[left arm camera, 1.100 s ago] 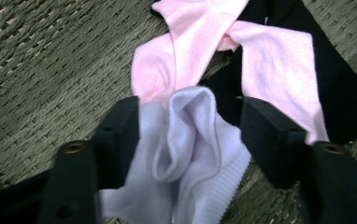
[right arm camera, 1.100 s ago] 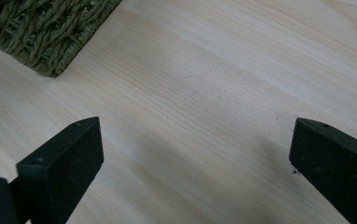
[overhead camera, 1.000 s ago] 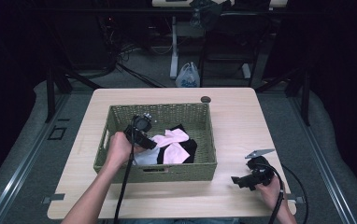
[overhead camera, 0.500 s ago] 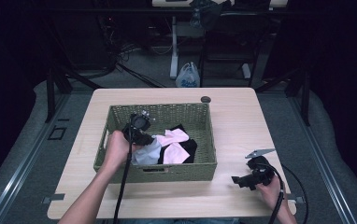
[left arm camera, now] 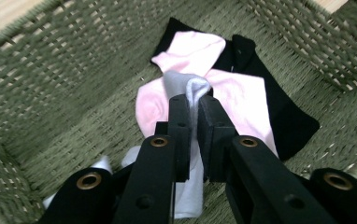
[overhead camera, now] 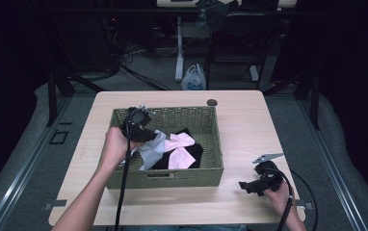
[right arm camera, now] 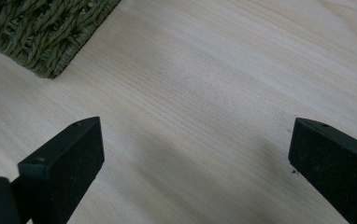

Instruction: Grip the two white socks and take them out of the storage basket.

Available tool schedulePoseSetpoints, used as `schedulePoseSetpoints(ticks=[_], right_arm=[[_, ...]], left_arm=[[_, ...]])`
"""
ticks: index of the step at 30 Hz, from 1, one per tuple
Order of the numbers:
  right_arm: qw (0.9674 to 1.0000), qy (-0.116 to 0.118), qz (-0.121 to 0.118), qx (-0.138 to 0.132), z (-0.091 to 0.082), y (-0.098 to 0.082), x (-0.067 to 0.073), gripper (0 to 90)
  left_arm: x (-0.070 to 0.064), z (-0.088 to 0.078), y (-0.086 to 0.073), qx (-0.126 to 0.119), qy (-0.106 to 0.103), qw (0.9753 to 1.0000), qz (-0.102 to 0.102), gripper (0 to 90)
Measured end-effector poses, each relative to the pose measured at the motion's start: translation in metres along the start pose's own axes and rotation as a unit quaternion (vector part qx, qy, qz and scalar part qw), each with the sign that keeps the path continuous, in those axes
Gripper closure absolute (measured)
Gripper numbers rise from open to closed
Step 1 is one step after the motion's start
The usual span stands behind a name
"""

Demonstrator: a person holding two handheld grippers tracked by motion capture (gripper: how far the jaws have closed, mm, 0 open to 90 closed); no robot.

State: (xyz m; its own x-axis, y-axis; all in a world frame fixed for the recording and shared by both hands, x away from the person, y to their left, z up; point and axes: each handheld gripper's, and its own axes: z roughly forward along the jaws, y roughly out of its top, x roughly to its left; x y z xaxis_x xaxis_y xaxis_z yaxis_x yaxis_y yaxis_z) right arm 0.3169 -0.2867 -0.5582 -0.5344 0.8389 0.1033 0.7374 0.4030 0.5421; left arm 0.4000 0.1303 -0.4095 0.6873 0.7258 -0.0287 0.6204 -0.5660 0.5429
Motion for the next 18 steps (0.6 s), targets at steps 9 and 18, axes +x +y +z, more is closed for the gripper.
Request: schedulePoseSetpoints(ticks=[9,18], right_arm=[[1.0,-0.001,0.002,-0.001,0.0,0.0,0.0,3.2],[1.0,-0.002,-0.001,0.003,0.0,0.0,0.0,3.2]], left_arm=[[0.005,-0.02,0.009,-0.008,0.01,0.9999,-0.003,86.1],[0.013,-0.04,0.013,-0.009,0.01,0.9999,-0.009,86.2]])
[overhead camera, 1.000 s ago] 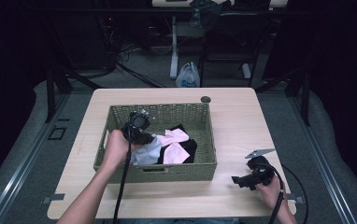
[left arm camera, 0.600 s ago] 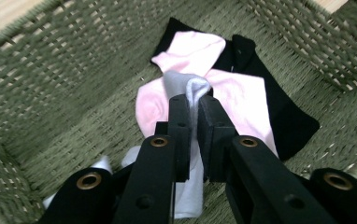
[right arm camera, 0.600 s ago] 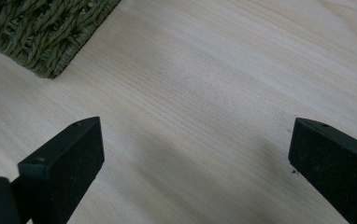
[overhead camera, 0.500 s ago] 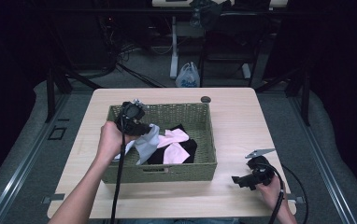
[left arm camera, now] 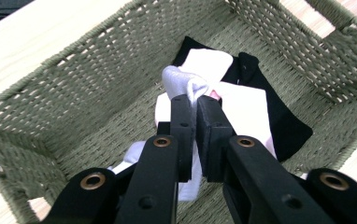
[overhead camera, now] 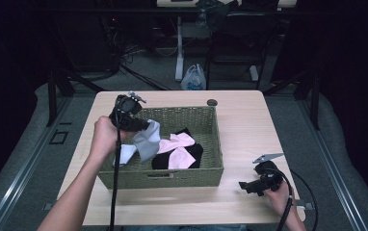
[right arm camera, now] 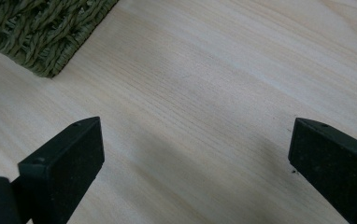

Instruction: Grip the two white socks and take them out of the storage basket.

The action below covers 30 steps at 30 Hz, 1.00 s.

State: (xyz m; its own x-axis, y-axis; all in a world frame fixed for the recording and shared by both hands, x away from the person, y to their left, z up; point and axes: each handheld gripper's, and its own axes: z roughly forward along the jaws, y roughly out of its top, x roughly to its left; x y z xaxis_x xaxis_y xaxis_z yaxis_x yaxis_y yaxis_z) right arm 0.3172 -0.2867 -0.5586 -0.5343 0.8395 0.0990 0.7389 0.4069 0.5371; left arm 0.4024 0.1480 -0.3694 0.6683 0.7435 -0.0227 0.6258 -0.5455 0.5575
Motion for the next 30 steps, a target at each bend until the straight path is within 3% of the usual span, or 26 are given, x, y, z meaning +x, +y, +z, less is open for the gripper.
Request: schedulePoseSetpoints(ticks=[18,30], right_arm=[[1.0,0.004,0.005,-0.005,0.001,0.0,0.0,3.2],[1.0,0.0,-0.001,0.003,0.0,0.0,0.0,3.2]], left_arm=[[0.019,-0.043,0.016,-0.008,0.024,0.9996,-0.012,86.1],[0.037,-0.072,0.022,-0.023,0.057,0.9976,-0.031,86.1]])
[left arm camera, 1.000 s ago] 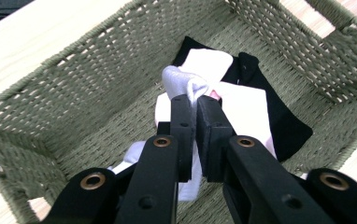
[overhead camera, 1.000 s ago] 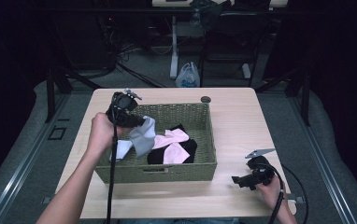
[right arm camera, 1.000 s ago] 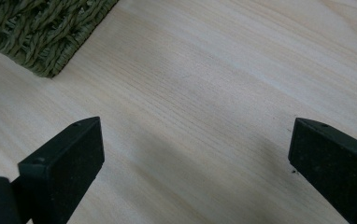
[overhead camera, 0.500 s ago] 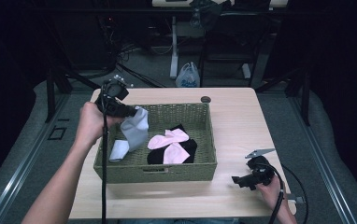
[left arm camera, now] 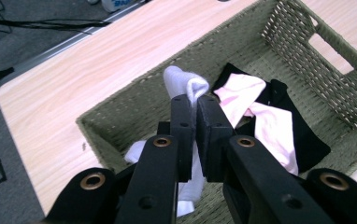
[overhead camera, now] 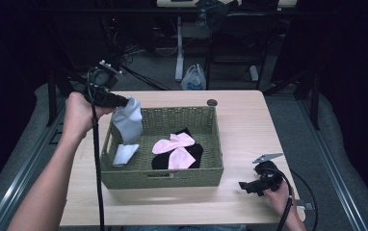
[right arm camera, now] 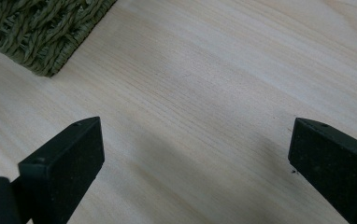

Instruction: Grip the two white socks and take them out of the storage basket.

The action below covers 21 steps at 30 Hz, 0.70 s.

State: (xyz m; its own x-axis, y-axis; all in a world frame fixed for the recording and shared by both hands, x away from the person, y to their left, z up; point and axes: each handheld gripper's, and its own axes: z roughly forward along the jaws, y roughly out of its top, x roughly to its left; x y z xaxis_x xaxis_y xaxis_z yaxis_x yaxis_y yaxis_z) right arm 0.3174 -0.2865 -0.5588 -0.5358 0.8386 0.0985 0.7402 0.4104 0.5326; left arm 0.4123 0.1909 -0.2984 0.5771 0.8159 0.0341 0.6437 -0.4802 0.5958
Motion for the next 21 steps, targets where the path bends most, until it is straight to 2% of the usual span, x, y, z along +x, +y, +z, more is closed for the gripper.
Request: schedulePoseSetpoints(ticks=[12,21], right_arm=[[1.0,0.002,0.001,0.0,0.0,0.0,0.0,3.3],[1.0,0.0,0.001,0.003,0.0,0.0,0.0,3.4]], left_arm=[[0.025,-0.031,-0.003,-0.018,0.034,0.9989,-0.028,86.1],[0.048,-0.051,-0.019,-0.021,0.066,0.9959,-0.057,86.1]])
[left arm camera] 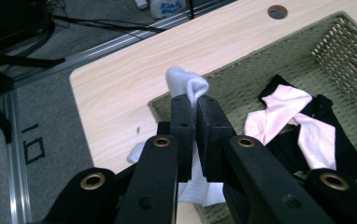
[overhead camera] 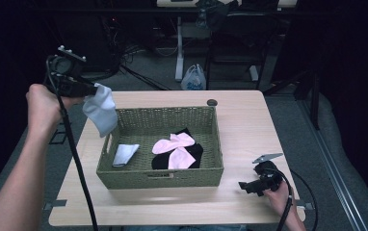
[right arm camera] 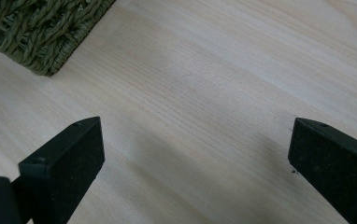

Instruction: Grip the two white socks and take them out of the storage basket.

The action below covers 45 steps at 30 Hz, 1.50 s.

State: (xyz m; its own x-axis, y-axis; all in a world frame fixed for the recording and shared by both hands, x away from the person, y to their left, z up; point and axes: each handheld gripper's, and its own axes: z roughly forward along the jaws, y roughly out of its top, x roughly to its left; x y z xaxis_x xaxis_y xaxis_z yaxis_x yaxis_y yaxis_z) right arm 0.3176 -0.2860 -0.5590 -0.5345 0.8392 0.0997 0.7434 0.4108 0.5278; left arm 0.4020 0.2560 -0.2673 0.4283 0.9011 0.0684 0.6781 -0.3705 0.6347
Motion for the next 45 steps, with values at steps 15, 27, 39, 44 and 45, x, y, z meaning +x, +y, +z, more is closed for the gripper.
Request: schedulePoseSetpoints(ticks=[15,27,39,44,45], right_arm=[[1.0,-0.003,-0.003,-0.002,0.0,0.0,0.0,3.4],[1.0,-0.004,-0.004,-0.002,-0.001,0.0,0.001,3.4],[1.0,-0.002,0.001,-0.005,0.0,0.0,0.001,3.5],[1.0,-0.003,-0.001,-0.002,0.0,0.0,0.002,3.6],[1.0,-0.003,-0.001,-0.002,0.0,0.0,0.002,3.6]], left_arm=[[0.041,-0.002,-0.043,0.014,0.047,0.9976,-0.049,86.1],[0.06,0.037,-0.095,0.037,0.039,0.9948,-0.087,86.1],[0.062,0.08,-0.129,0.055,0.014,0.9921,-0.112,86.1],[0.061,0.098,-0.141,0.069,0.005,0.9904,-0.12,86.0],[0.061,0.101,-0.143,0.07,0.006,0.9902,-0.12,86.0]])
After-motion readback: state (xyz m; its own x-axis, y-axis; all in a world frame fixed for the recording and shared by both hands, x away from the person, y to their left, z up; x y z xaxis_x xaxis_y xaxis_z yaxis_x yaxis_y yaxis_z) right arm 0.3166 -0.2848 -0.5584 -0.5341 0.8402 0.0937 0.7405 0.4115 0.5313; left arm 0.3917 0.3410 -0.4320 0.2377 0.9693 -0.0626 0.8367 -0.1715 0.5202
